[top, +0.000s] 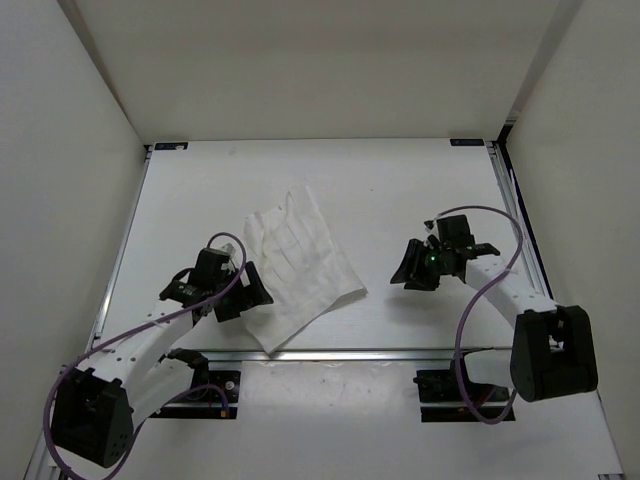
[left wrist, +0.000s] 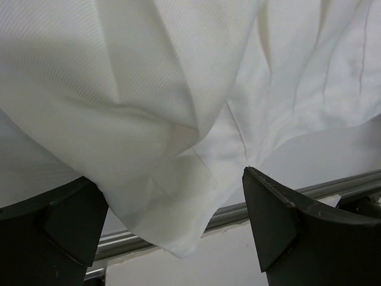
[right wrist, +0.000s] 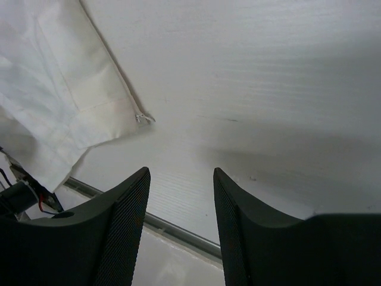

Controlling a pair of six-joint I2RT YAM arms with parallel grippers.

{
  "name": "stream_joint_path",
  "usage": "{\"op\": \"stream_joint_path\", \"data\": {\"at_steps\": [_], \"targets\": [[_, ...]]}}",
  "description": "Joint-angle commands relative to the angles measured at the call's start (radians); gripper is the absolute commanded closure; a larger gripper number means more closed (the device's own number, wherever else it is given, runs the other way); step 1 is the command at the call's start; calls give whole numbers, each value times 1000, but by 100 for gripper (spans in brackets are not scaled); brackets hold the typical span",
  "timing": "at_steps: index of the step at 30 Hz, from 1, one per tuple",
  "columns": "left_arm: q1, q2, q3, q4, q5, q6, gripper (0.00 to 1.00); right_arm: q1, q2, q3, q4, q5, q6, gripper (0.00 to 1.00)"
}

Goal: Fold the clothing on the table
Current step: Flatten the skirt out

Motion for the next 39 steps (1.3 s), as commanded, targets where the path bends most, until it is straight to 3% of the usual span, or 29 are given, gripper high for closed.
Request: {"op": "stream_joint_path", "data": {"at_steps": [1,9,10,12,14,16,19,20,23,26,29,30,33,39], "targets": [[-22,-51,5,-3,6,-27,1,34,42,56,82,-29,-20,48],[-19,-101,-122,160,41,38,1,53,111,115,49,23,-32,49],[-27,-95,-90,164,-9,46,1,53,108,134,21,49,-41,48],[-114,-59,31,105,-287,153,1,50,100,160,-17,89,-63,49],[-146,2,106,74,-452,225,1,44,99,182,-51,114,-75,49],[-139,62,169,83,-513,337,1,34,103,211,-86,135,-95,49],[-111,110,197,164,-386,370,1,39,118,237,-90,157,-104,49],[-102,119,209,193,-281,373,1,39,114,245,-94,166,-106,49],[-117,116,194,311,-41,277,2,53,115,247,-87,184,-98,49],[-154,143,200,396,74,201,1,71,115,266,-91,198,-78,49],[-187,172,232,417,118,239,2,92,115,291,-122,223,-80,50],[-197,183,231,442,191,265,1,105,124,291,-134,227,-78,49],[-196,162,167,518,276,289,1,102,123,305,-137,218,-77,49],[-124,38,9,470,234,272,2,125,114,265,-104,218,-49,49]]}}
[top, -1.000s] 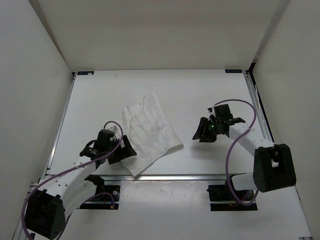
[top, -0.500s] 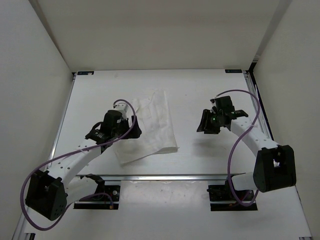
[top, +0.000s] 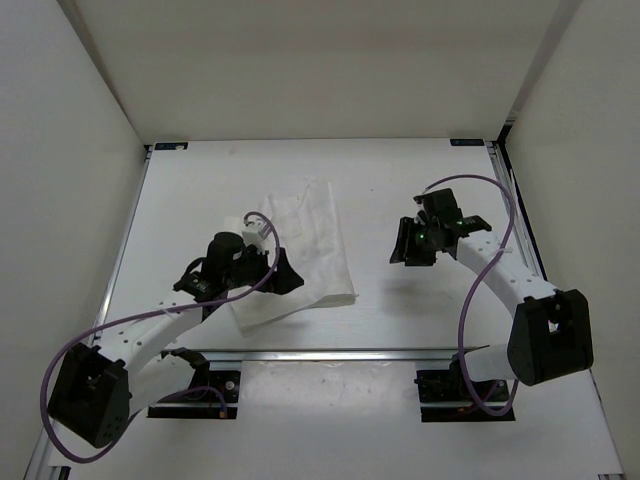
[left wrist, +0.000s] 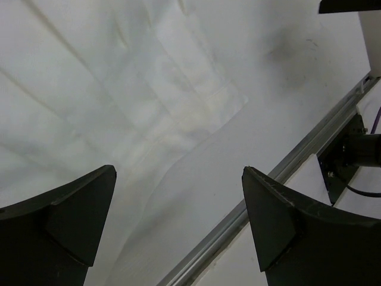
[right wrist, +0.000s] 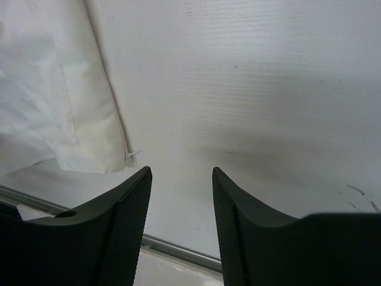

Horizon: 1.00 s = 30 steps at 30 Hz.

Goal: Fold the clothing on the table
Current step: Flatten the skirt out

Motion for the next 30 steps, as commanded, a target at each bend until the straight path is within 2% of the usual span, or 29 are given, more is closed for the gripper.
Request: {"op": "stream_joint_path", "data": {"at_steps": [1,4,8,12,14,15,16,17,18,21,25,30], "targets": [[33,-80,-86,-2,26,-12,2,20,1,4,17,7,17,50],[65,-158,-131,7,49,-69,1,26,18,-9,14,9,18,50],[99,-181,-115,-67,-9,-93,2,32,9,-7,12,20,15,50],[119,-187,-106,-70,8,-95,1,32,9,-2,14,21,1,51],[125,-192,-111,-45,34,-108,9,31,2,-7,12,18,6,51],[128,-199,-106,-54,30,-121,20,35,1,-10,14,23,6,51],[131,-196,-94,-73,-31,-142,34,37,-5,-10,9,21,-2,51],[131,-202,-82,-143,-70,-145,36,34,-8,-15,9,23,-5,51],[126,-207,-44,-247,-199,-139,38,31,-8,-13,8,23,-6,51],[126,-238,16,-456,-497,-190,35,26,-21,-35,8,26,-11,51],[137,-241,-31,-527,-550,-268,33,8,-25,-47,16,9,-3,51],[139,-282,-80,-588,-587,-328,35,17,-19,-41,16,7,5,51]]}}
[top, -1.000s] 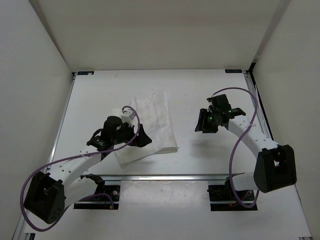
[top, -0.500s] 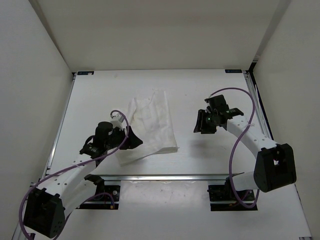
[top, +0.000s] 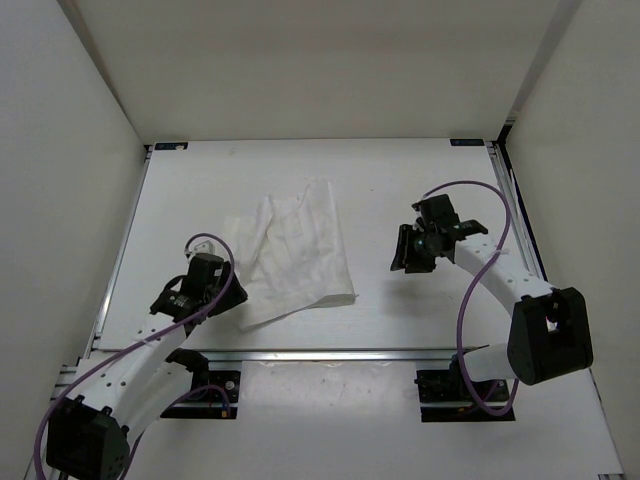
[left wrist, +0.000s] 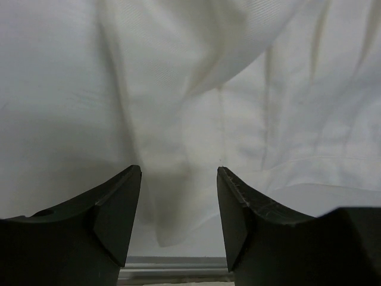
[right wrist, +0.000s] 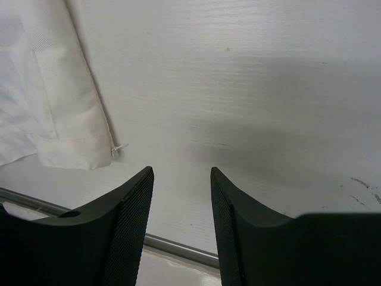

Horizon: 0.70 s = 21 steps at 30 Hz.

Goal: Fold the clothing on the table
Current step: Flatten the skirt out

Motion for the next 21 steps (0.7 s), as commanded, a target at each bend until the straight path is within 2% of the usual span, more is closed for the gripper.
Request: {"op": "stream_joint_path", "data": {"at_steps": [1,6,9,16,19,20,21], "targets": [[-4,-16,-7,-108,-98,-62,35,-2,-8,4,13,-1,5,51],[-24,-16,-8,-154,-115,-98,36,-8,7,18,13,5,0,51],[-18,-12,-32,-138,-64,-122,42,-14,17,23,12,2,6,51],[-12,-3,-126,-17,50,-168,52,-28,78,47,21,-49,-14,51],[-12,7,-138,29,69,-171,68,-18,93,41,56,-89,-26,51],[-12,12,-148,33,68,-173,86,-5,92,32,90,-121,-29,51],[-11,14,-157,41,57,-165,100,9,102,27,104,-136,-25,51]]}}
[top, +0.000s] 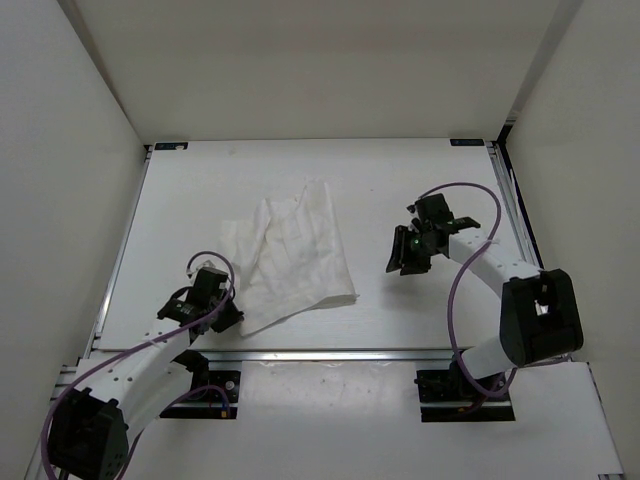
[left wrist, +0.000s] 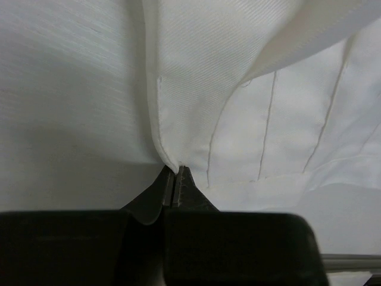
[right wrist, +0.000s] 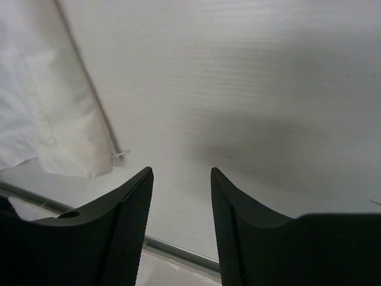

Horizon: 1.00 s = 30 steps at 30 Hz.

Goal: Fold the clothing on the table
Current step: Flatten the skirt out

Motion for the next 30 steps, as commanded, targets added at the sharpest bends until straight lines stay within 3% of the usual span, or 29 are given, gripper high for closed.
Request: {"op": "stream_joint_path", "data": {"at_steps": [1,17,30], "targets": [[7,5,-14,62,20,1,100,34,14,11,107,-104,-16,50],[27,-1,64,-20,-57,22,100,169,172,-32,341,-268,101,50],[34,-6,54,-19,-40,27,100,234,214,-90,350,-224,128,52]]}}
